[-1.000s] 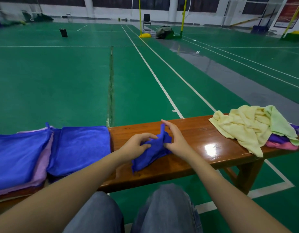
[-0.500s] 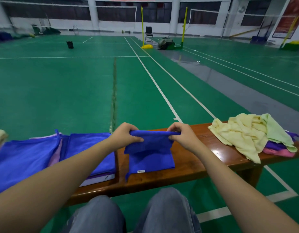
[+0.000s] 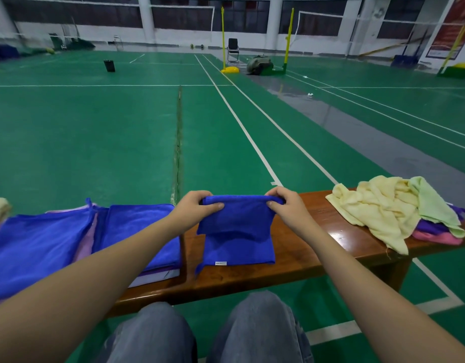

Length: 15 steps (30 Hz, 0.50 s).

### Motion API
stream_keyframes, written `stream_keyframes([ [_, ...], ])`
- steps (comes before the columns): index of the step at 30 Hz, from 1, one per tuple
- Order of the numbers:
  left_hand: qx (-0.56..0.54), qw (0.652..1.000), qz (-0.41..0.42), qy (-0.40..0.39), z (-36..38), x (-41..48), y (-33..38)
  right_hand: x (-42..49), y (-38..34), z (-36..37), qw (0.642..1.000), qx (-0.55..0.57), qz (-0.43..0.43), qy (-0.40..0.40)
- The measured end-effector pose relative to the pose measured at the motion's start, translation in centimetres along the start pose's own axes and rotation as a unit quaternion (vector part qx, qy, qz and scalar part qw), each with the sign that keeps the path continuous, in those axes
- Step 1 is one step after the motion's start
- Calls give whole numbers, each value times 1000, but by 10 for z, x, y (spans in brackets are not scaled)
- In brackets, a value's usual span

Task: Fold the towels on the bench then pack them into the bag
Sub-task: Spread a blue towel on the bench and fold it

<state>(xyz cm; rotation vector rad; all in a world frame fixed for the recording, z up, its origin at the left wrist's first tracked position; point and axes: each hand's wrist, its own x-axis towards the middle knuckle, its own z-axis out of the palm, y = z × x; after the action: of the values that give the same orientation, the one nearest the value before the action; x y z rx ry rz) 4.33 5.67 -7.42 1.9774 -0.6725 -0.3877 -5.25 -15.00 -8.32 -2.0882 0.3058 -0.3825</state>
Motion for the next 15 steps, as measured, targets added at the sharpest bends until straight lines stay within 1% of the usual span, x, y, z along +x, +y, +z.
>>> stream_keyframes([
  [2, -12, 1000, -15, -5, 3, -1, -6, 0, 2, 2, 1000, 18, 21, -9],
  [4, -6, 999, -41, -31, 8, -3, -13, -1, 6, 4, 998, 24, 49, -37],
  [7, 31, 989, -95, -109, 14, -8, -27, -5, 17, 12, 985, -71, 87, -132],
  [9, 43, 979, -140, -140, 19, -11, -36, -9, 28, 17, 977, -69, 143, -139],
  [10, 41, 977, -155, -138, 22, -11, -40, -10, 35, 19, 975, -89, 156, -131],
  [12, 52, 980, -152, -114, 29, -10, -49, -13, 47, 23, 964, -171, 159, -124],
  [13, 75, 982, -144, -97, 32, -9, -53, -15, 51, 25, 958, -200, 165, -123],
  [15, 132, 980, -141, -55, 37, -5, -61, -19, 56, 29, 953, -217, 180, -107],
])
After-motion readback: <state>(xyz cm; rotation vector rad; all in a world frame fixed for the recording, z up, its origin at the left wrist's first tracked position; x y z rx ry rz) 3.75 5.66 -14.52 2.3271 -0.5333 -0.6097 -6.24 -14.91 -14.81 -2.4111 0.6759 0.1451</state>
